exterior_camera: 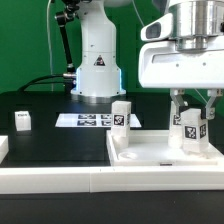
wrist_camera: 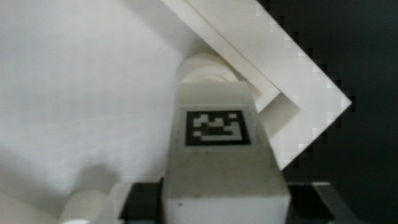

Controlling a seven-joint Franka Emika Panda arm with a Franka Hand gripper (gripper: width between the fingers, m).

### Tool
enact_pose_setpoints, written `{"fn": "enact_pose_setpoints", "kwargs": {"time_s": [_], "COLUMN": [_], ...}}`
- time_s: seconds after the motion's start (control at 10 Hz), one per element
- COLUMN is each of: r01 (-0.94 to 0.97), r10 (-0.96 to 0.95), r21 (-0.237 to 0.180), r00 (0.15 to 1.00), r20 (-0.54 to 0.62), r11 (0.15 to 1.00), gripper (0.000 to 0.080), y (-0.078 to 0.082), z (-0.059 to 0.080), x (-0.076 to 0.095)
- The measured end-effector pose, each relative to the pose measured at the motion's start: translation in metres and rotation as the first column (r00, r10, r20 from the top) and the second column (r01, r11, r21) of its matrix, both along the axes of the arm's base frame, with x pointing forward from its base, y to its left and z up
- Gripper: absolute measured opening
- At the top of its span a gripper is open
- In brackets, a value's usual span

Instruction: Assemble square table

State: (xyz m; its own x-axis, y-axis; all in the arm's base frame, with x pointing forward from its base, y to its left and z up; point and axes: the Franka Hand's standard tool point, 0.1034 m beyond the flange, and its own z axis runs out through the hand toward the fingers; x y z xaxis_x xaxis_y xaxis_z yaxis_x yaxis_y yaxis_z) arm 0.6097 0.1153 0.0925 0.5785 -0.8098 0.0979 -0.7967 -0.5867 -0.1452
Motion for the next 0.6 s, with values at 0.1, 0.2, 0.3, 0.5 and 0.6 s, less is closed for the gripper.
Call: {"fn": "enact_pose_setpoints", "kwargs": {"time_s": [0.1,0.2,0.3,0.5,0.6], "r01": [0.124,0.171,0.268,0.397,0.453], "r10": [-0.124,-0.172,-0.270,-0.401,-0.458], "r21": [0.023,0.034,0.069,0.114,0.131], "r00": [0.992,0.985,0.963,0.916,0.889], "r20": [-0.002,0.001,0.018,0.011,0.011], "r11": [0.992,0.985,0.961,0.911,0.882], "gripper": [0.0288,0.0288,0.0288,0.0288,0.0290], "y": [0.0024,0.0029,0.0021,0.0009,0.0005], "z": [0.0000,0.0002,0.0006,0.0007,0.0005], "x": [-0.0004,0.0002,0.0027,0.0032,0.0038]}}
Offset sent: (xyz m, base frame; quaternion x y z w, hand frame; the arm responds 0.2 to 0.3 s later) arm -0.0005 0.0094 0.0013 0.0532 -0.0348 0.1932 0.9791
